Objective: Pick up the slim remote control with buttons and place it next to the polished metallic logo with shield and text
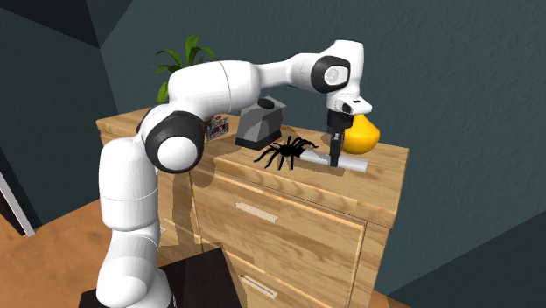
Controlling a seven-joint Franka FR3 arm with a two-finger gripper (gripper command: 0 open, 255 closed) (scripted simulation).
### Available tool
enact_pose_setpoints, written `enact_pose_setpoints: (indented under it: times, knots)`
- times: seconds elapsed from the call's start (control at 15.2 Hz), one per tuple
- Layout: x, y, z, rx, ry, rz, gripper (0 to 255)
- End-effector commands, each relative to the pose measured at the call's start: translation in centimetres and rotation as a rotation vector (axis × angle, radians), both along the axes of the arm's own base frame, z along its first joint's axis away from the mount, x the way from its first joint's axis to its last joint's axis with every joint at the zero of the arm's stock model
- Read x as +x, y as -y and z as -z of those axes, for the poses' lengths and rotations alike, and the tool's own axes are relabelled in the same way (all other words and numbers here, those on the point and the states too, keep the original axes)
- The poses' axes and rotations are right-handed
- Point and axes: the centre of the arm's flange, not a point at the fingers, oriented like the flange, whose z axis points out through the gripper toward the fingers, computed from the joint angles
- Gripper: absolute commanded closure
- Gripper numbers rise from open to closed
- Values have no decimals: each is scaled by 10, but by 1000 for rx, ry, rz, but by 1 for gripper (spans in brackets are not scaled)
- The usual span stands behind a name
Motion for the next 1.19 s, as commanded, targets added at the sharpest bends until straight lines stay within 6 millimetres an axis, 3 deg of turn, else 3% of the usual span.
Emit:
enact_pose_setpoints:
  times: [0.0,1.06,1.12]
  knots:
    - [0,-1,-11,0,0,0,255]
    - [0,-1,-92,0,0,0,255]
    - [-9,-11,-92,0,0,0,255]
